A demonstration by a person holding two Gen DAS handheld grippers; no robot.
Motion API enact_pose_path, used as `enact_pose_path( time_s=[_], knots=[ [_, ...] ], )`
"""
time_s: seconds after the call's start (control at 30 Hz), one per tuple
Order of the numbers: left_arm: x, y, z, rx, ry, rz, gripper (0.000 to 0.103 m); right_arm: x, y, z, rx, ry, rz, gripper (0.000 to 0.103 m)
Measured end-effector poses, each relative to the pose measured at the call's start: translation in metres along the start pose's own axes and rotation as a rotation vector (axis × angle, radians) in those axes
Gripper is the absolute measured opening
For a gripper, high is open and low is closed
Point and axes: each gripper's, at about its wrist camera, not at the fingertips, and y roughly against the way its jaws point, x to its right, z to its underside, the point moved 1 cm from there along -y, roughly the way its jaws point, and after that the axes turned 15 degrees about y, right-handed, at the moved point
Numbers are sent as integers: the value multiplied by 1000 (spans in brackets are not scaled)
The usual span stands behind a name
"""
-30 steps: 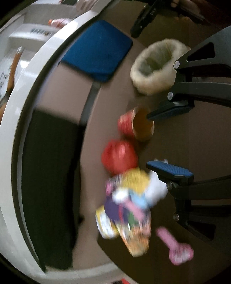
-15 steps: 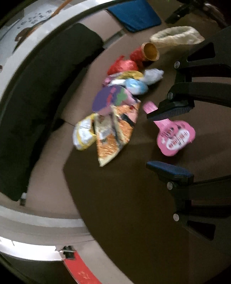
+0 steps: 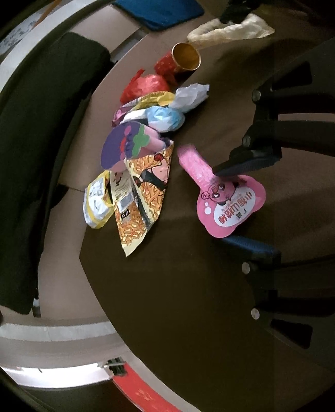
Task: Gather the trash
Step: 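Grasp the pink heart-shaped candy packet with the left tool while the right tool grasps the red paper cup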
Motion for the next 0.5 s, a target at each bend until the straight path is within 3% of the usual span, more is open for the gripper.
enact_pose_path(
  time_s=[0.17, 0.33, 0.5],
  knots=[
    [6, 13, 5, 23, 39, 39, 44, 3, -5, 6, -16, -7, -7, 66],
    [20, 43, 12, 109, 31, 46, 44, 5, -10, 0, 5, -32, -35, 66],
    [33, 67, 16, 182, 4, 72, 45, 4, -17, -26, 57, 7, 47, 64]
  ],
)
